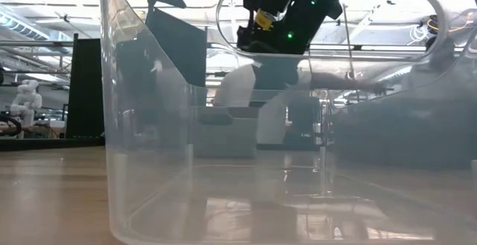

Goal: Sort spices by type
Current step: Adjust the gray bin, then put the red spice can into the transparent bin

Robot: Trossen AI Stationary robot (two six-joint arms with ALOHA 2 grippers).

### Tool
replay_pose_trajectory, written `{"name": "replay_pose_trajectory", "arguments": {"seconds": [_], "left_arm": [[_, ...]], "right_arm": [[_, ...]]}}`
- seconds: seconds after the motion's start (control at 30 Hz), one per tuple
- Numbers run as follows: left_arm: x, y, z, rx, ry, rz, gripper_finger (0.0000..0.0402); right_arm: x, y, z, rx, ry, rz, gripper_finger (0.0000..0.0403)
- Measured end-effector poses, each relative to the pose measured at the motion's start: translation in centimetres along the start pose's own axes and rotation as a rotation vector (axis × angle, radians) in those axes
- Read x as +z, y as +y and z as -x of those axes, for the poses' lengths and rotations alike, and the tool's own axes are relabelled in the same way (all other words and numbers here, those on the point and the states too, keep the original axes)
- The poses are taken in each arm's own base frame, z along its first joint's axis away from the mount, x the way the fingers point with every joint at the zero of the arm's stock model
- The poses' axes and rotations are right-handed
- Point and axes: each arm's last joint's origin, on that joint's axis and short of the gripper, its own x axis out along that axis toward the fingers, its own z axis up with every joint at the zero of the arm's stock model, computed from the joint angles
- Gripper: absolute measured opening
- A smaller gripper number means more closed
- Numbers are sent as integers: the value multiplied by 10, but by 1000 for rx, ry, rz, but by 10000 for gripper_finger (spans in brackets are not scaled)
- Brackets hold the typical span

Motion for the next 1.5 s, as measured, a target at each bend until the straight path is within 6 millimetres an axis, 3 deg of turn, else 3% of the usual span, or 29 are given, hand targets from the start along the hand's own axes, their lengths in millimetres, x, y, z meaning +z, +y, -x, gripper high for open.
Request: {"name": "replay_pose_trajectory", "arguments": {"seconds": [0.33, 0.5, 0.63, 0.83, 1.1, 1.37, 1.5], "left_arm": [[0, 0, 0, 0, 1, 0, 238], [0, 0, 0, 0, 1, 0, 238], [-2, -1, 0, -35, 22, 8, 238], [-9, -14, 3, -108, 86, 88, 238], [-34, -44, 9, -170, 329, 95, 238], [-55, -83, 22, -268, 475, 73, 238], [-70, -96, 32, -232, 614, 181, 238]], "right_arm": [[-1, -1, 2, -16, 29, 2, 0], [12, 1, 11, -12, 4, 25, 0], [28, 3, 30, -1, -56, 62, 0], [38, 9, 82, -17, -207, 90, 0], [22, 37, 133, 54, -301, 143, 0], [-1, 76, 151, 66, -315, 178, 0], [-11, 91, 158, 105, -309, 184, 0]]}}
